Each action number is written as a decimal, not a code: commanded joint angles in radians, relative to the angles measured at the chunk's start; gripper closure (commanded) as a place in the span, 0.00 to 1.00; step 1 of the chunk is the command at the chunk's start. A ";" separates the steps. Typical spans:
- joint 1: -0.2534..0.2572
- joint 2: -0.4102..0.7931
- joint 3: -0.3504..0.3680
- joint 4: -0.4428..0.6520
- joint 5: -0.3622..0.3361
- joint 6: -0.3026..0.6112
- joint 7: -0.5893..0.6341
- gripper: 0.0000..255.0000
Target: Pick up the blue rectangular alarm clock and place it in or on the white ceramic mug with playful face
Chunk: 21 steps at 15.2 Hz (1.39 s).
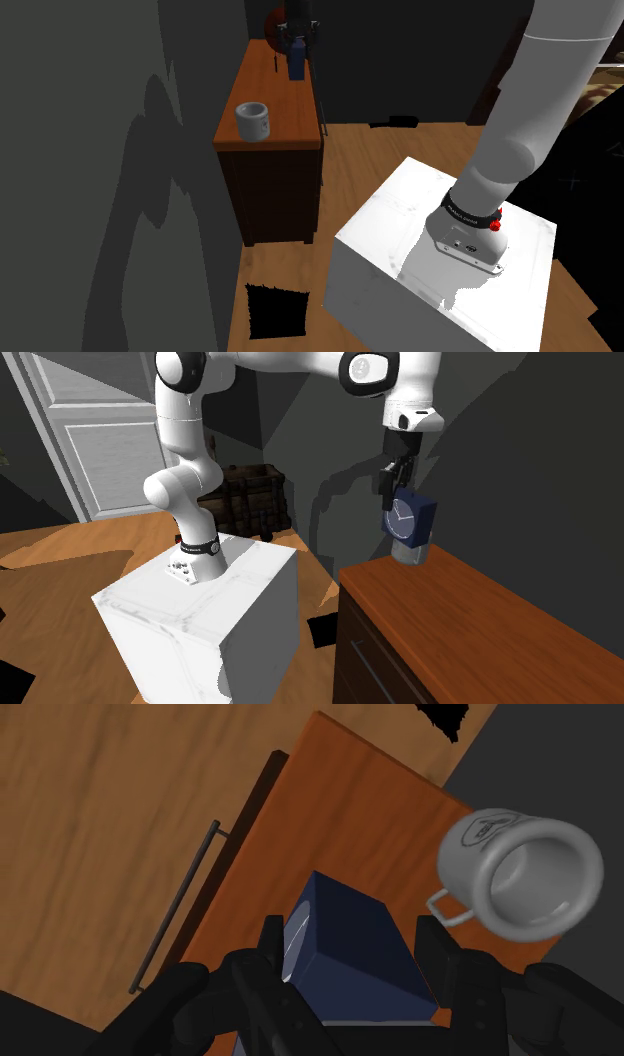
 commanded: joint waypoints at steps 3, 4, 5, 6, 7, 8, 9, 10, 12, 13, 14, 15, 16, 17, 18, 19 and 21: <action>0.040 0.031 0.027 0.062 -0.008 -0.032 0.067 1.00; 0.053 0.044 0.035 0.083 -0.011 -0.040 0.089 1.00; 0.067 0.058 0.043 0.106 -0.014 -0.048 0.111 1.00; 0.081 0.073 0.051 0.130 -0.018 -0.058 0.133 1.00; 0.095 0.089 0.059 0.155 -0.022 -0.068 0.155 1.00; 0.110 0.106 0.067 0.183 -0.026 -0.078 0.176 1.00; 0.124 0.125 0.074 0.213 -0.031 -0.090 0.197 1.00; 0.140 0.145 0.081 0.244 -0.036 -0.102 0.218 1.00; 0.171 0.189 0.093 0.315 -0.047 -0.129 0.260 1.00; 0.188 0.213 0.099 0.354 -0.053 -0.144 0.280 1.00; 0.198 0.227 0.101 0.376 -0.056 -0.153 0.290 1.00; 0.197 0.224 0.101 0.359 -0.055 -0.138 0.290 1.00; 0.196 0.222 0.100 0.342 -0.055 -0.124 0.290 1.00; 0.195 0.220 0.100 0.326 -0.055 -0.109 0.290 1.00; 0.194 0.219 0.100 0.310 -0.054 -0.095 0.291 1.00; 0.194 0.217 0.100 0.295 -0.054 -0.081 0.291 1.00; 0.193 0.216 0.100 0.266 -0.054 -0.053 0.291 1.00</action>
